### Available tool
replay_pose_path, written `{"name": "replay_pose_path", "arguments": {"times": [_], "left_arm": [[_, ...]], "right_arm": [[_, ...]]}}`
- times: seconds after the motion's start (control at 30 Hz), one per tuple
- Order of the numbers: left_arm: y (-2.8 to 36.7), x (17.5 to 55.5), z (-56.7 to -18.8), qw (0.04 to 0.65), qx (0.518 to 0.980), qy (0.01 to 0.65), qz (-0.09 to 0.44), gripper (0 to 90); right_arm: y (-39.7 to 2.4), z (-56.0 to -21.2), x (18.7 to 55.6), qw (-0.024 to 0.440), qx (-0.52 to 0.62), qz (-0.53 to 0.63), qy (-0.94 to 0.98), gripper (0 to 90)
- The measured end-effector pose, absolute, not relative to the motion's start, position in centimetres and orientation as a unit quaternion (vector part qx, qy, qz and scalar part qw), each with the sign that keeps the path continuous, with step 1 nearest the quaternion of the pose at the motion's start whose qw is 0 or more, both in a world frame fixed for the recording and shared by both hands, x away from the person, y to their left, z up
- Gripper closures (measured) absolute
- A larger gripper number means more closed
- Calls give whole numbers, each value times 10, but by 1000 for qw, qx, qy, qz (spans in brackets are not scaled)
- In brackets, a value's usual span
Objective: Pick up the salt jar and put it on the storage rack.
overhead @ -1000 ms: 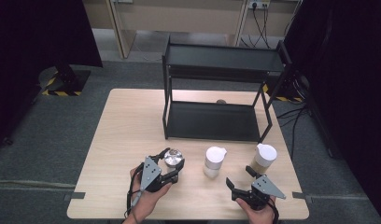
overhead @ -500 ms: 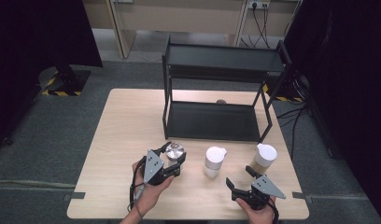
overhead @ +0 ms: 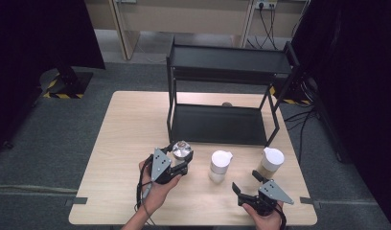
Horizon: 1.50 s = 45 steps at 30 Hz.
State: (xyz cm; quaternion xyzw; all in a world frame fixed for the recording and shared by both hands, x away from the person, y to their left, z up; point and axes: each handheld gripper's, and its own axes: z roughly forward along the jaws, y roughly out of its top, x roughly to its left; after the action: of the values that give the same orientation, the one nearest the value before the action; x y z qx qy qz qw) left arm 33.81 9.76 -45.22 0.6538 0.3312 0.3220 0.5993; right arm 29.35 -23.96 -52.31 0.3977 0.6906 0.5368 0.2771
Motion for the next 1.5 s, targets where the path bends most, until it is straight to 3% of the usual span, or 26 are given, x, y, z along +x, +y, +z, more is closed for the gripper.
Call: {"name": "replay_pose_path", "arguments": {"times": [1.5], "left_arm": [[86, 384, -430, 596, 642, 351, 330, 349]], "right_arm": [[-240, -523, 293, 278, 396, 538, 691, 81]]}}
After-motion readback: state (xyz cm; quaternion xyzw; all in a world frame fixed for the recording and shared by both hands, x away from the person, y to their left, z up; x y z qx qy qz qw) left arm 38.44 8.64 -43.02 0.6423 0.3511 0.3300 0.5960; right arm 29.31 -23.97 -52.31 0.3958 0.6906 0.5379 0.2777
